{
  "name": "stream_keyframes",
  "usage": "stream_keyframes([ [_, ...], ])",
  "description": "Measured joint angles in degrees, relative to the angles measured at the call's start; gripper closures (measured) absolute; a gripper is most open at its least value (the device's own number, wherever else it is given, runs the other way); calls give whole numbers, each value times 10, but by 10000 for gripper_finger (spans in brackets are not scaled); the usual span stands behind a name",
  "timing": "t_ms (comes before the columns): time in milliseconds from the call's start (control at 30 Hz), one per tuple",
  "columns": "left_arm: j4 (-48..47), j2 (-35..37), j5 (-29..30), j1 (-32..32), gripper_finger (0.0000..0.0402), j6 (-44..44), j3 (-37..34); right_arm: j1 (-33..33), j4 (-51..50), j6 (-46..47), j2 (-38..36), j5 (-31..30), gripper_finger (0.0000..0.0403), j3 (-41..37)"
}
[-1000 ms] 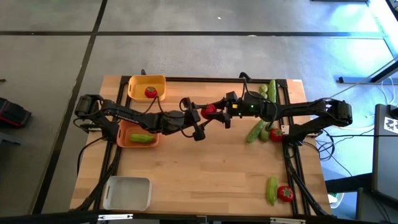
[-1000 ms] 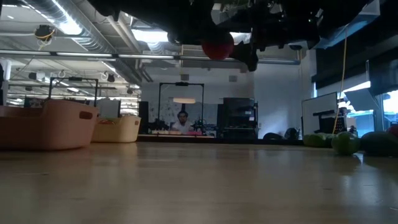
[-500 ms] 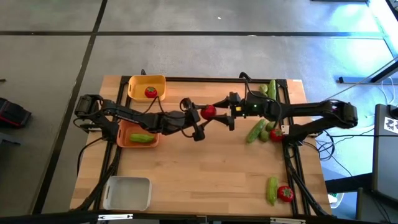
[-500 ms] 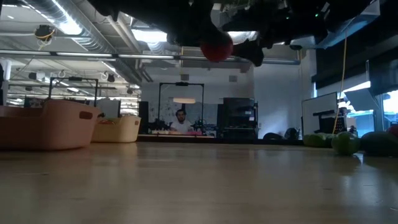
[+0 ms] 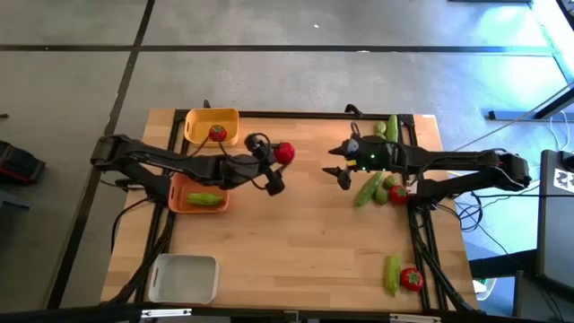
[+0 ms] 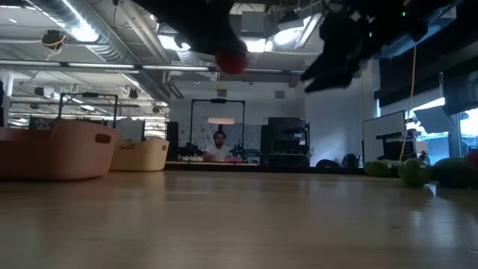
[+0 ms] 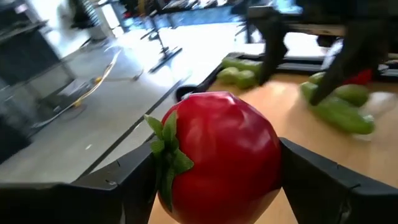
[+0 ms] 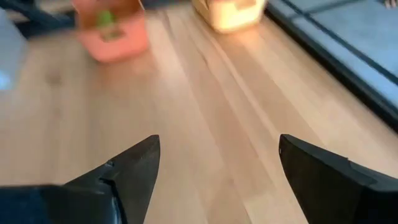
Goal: Sort produce into baskets
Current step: Put the tomato into the yellow bin
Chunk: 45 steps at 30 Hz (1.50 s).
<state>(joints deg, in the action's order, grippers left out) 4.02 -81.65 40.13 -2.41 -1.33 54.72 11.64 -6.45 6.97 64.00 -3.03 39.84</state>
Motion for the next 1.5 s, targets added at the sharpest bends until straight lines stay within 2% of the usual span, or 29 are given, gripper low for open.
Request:
stream_keyframes([
  [267,-172,52,72,36,116,-78,0,0,9,16,59,-14,86,-21],
  [467,-312,56,81,93,116,-157,0,0,59,17,118,11,86,-22],
  [733,-441,52,80,199,116,-248,0,-1,131,21,159,56,86,-21],
  [933,-443,51,31,274,116,-272,0,-1,130,21,162,56,86,-21],
  [1067,-436,38,23,311,116,-267,0,0,135,21,162,56,86,-21],
  [1500,-367,-48,21,361,116,-227,0,-1,141,18,162,54,86,-21],
])
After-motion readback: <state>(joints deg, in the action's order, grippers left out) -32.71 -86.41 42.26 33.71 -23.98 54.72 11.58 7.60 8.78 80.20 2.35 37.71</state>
